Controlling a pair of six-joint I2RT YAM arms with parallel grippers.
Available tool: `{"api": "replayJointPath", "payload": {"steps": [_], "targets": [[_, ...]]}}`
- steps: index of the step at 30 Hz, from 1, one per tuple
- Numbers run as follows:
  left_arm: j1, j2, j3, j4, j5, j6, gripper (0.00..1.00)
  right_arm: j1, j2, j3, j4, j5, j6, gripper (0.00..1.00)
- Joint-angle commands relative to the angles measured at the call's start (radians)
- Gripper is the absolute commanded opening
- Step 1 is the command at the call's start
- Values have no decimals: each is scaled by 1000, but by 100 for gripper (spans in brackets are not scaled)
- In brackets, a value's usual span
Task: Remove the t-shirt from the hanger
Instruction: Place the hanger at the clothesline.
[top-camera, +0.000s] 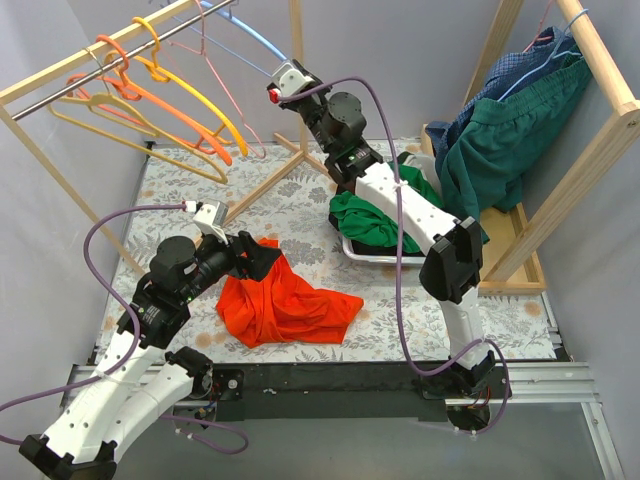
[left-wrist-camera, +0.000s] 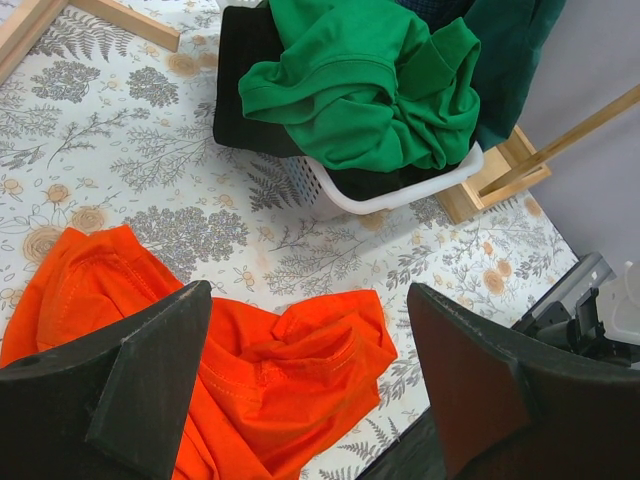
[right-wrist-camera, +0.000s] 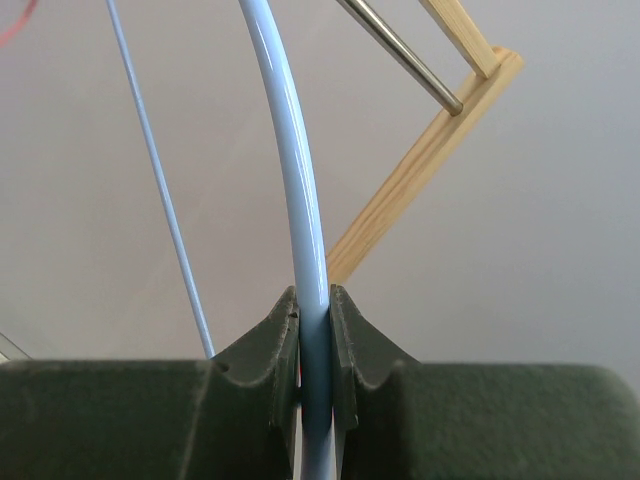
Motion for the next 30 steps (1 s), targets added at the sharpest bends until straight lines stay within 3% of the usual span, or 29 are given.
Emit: {"api": "replayJointPath", "payload": {"steps": [1,20,30], "targets": [[3,-9,-5,0,16,0,79,11,-7,53,175,-4,32,1],[1,-17,-11,4,36,-14,79,16,110,177,147,-48,87,1],[3,-6,-11,4,47,-12,80,-3,142,157,144,-48,129,1]]}}
